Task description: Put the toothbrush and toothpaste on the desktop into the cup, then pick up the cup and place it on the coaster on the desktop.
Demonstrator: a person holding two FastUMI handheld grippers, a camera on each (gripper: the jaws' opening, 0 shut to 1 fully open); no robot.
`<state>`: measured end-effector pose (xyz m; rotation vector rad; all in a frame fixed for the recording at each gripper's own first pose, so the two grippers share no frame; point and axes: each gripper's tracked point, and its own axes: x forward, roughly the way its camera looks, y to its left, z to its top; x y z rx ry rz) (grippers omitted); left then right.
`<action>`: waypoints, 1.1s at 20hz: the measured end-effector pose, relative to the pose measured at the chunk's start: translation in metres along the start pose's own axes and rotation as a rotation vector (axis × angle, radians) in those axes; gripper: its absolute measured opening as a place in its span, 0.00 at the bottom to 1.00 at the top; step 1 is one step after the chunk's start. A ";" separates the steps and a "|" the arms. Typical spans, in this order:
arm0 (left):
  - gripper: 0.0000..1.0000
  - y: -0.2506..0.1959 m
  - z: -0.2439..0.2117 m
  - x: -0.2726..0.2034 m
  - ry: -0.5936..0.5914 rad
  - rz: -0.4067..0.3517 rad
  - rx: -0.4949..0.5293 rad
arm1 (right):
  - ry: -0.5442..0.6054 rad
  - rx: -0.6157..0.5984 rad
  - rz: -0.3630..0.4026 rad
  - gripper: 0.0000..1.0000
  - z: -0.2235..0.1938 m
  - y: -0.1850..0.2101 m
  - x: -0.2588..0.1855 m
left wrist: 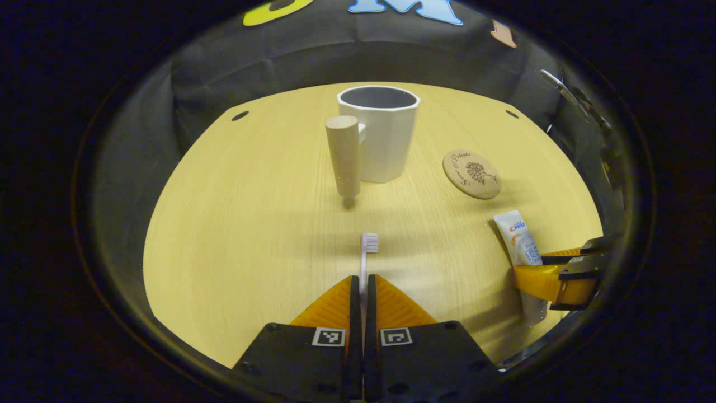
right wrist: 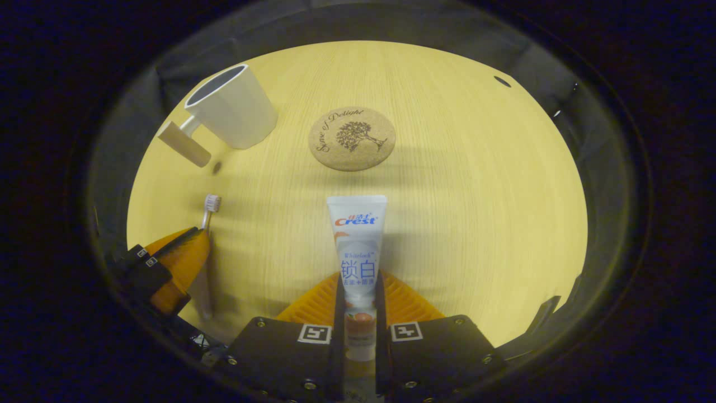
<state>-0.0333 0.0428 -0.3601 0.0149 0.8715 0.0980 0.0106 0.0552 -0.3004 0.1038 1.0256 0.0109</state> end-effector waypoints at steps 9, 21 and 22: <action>0.07 -0.011 0.027 -0.017 -0.086 -0.063 0.000 | 0.007 0.049 0.057 0.12 -0.007 0.004 0.001; 0.06 -0.045 0.173 -0.122 -0.411 -0.221 -0.071 | -0.019 0.039 0.068 0.12 -0.006 0.003 0.002; 0.06 -0.044 0.191 -0.133 -0.440 -0.234 -0.086 | -0.020 0.039 0.068 0.12 -0.005 0.003 0.001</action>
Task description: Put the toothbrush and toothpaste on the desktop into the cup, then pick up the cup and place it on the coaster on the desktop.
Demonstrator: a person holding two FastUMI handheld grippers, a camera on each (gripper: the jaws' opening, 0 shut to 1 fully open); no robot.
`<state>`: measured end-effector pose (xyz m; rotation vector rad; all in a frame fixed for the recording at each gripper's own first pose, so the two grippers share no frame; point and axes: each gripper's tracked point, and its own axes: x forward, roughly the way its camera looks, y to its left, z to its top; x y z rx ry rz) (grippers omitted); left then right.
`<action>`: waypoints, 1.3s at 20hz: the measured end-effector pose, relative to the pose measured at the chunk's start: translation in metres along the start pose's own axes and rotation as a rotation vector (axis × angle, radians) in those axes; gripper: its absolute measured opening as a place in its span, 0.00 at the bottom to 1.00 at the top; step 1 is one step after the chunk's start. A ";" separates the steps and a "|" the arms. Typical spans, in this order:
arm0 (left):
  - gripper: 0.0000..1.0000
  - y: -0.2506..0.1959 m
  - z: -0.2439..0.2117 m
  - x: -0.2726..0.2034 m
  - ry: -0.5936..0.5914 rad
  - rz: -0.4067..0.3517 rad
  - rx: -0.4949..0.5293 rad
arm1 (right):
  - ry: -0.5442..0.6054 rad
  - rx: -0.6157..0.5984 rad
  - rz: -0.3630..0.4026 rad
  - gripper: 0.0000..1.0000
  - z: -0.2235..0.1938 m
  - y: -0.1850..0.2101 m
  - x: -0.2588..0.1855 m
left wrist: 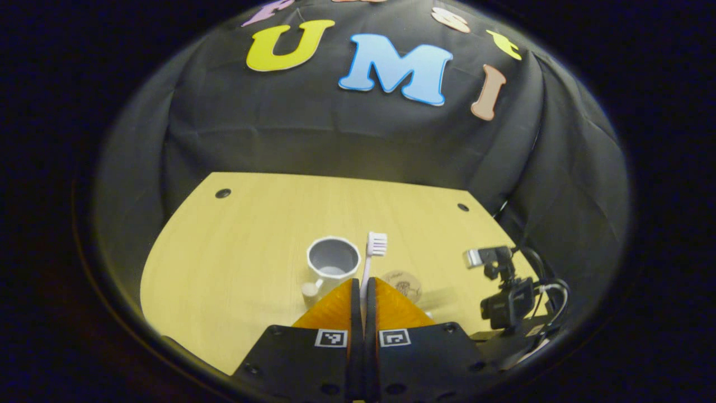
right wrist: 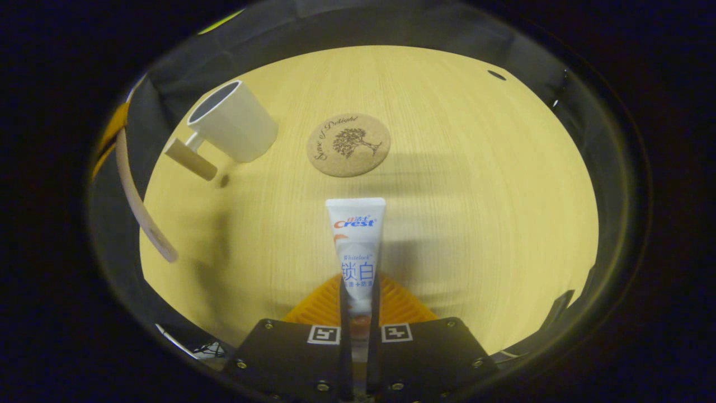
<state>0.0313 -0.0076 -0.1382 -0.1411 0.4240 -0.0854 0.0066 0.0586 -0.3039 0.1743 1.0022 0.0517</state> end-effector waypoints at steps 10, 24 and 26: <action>0.06 0.023 0.110 0.045 -0.152 -0.037 -0.062 | -0.015 0.046 0.020 0.12 0.001 0.002 0.000; 0.06 0.048 0.089 0.121 -0.123 -0.024 -0.003 | -0.229 0.128 0.104 0.12 0.093 0.013 -0.055; 0.07 0.051 0.081 0.125 -0.111 -0.020 0.010 | -0.319 0.121 0.143 0.11 0.127 0.025 -0.080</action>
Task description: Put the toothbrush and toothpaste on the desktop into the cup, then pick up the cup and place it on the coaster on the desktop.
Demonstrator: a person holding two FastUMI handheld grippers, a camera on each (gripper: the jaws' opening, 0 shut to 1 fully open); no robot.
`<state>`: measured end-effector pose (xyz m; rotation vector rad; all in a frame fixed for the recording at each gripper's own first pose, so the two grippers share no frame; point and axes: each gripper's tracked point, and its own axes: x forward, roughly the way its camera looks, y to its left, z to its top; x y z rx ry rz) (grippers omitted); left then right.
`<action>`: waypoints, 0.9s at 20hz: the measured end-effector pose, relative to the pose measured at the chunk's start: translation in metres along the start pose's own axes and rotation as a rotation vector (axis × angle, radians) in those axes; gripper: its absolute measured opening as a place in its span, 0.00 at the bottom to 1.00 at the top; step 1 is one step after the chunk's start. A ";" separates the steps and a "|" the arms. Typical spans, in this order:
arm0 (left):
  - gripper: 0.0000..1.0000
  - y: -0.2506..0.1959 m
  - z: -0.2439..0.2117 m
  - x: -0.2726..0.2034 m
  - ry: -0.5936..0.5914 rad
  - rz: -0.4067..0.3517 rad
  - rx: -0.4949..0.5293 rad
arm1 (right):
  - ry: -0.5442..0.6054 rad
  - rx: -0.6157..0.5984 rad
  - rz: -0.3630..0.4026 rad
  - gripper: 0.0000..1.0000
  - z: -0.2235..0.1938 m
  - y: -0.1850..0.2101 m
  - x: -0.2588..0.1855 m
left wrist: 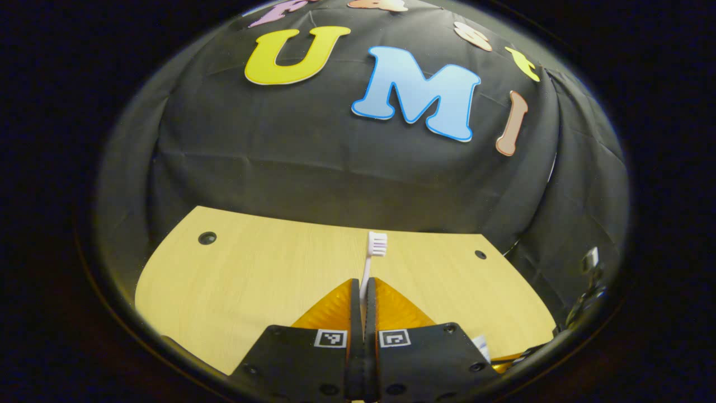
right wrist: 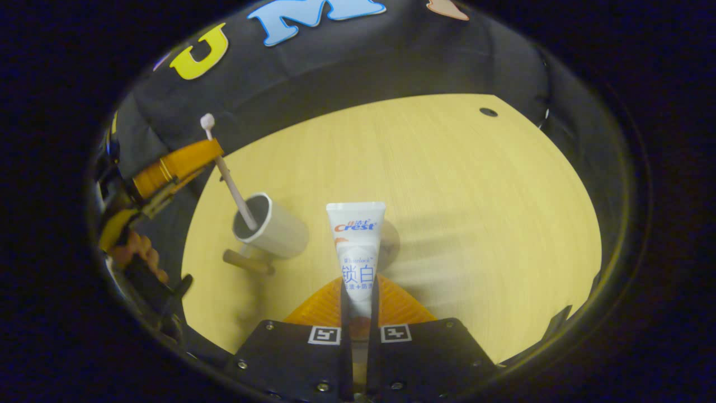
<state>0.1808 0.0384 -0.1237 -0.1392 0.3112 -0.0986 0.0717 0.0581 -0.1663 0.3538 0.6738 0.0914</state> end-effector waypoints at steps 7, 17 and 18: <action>0.07 0.012 -0.019 0.006 0.035 0.011 -0.033 | -0.188 0.046 0.146 0.11 0.084 0.060 0.009; 0.21 0.010 -0.040 -0.002 0.097 -0.022 -0.040 | -0.282 0.114 0.217 0.11 0.137 0.100 0.039; 0.21 0.011 -0.042 -0.006 0.100 -0.023 -0.040 | -0.284 0.113 0.220 0.11 0.140 0.103 0.042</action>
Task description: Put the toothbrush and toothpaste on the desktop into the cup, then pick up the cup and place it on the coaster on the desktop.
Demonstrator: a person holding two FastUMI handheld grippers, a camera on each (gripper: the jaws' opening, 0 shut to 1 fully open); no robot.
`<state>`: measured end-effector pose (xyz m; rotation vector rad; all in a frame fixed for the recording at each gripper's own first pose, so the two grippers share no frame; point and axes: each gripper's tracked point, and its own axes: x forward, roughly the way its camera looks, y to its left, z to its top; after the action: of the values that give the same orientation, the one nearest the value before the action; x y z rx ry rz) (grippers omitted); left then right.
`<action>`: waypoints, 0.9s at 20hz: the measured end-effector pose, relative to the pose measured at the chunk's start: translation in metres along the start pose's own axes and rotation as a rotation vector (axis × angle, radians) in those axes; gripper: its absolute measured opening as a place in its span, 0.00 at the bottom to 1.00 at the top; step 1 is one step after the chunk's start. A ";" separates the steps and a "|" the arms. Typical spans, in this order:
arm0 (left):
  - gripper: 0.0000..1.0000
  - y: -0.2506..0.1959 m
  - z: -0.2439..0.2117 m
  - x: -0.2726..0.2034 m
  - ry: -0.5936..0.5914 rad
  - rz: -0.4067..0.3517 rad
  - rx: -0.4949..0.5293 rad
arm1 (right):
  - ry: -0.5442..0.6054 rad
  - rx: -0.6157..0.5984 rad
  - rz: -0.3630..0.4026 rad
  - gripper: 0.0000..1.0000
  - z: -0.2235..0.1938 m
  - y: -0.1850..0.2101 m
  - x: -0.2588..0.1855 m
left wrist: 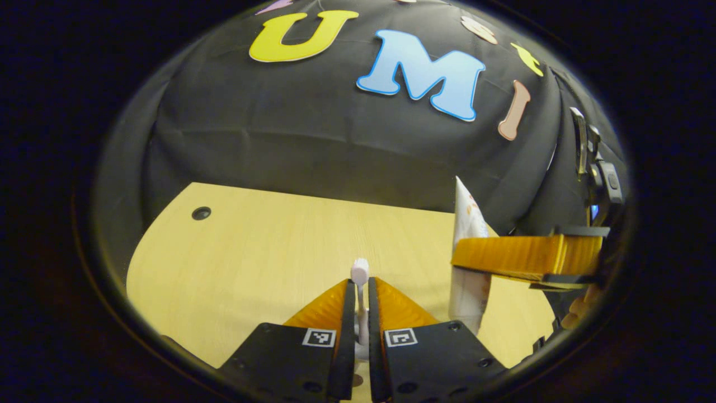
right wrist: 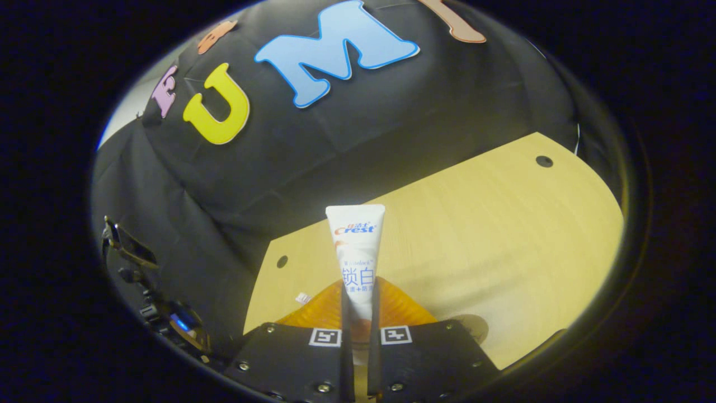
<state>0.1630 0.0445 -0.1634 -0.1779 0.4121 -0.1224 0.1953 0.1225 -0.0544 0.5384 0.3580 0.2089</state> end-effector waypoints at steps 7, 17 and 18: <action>0.45 0.004 -0.023 -0.011 0.052 -0.006 0.027 | 0.014 -0.019 0.033 0.11 -0.013 0.016 0.032; 0.45 0.048 -0.039 -0.055 0.064 0.072 -0.052 | 0.033 -0.148 0.045 0.11 -0.049 0.026 0.056; 0.47 0.052 -0.040 -0.060 0.067 0.079 -0.059 | 0.024 -0.172 0.051 0.11 -0.052 0.028 0.058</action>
<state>0.0965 0.0988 -0.1869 -0.2162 0.4893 -0.0384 0.2252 0.1861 -0.0971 0.3762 0.3465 0.2923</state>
